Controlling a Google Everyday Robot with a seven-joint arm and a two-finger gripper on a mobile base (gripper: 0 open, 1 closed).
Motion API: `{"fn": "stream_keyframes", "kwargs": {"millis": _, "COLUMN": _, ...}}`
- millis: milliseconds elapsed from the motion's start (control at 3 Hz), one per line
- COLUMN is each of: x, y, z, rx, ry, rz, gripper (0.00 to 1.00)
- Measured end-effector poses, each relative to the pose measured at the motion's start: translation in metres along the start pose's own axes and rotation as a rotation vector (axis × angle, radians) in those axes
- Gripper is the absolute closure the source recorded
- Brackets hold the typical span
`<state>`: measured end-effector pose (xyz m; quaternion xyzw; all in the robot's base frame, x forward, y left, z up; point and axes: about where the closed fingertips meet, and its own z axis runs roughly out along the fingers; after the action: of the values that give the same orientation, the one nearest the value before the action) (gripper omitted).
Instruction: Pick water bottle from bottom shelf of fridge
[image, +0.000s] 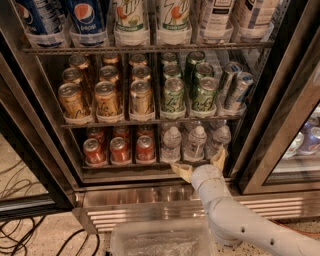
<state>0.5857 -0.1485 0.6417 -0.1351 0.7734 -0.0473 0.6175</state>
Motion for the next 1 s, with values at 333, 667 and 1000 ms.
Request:
{"fn": "stream_keyframes", "kwargs": {"millis": 333, "x": 0.005, "y": 0.007, "z": 0.005, "rx": -0.002, "ry": -0.028, "rz": 0.016, "gripper": 0.1}}
{"fn": "stream_keyframes", "kwargs": {"millis": 667, "x": 0.011, "y": 0.017, "z": 0.01, "rx": -0.013, "ry": -0.06, "rz": 0.038, "gripper": 0.29}}
{"fn": "stream_keyframes", "kwargs": {"millis": 1000, "x": 0.017, "y": 0.021, "z": 0.018, "rx": 0.004, "ry": -0.086, "rz": 0.05, "gripper": 0.34}}
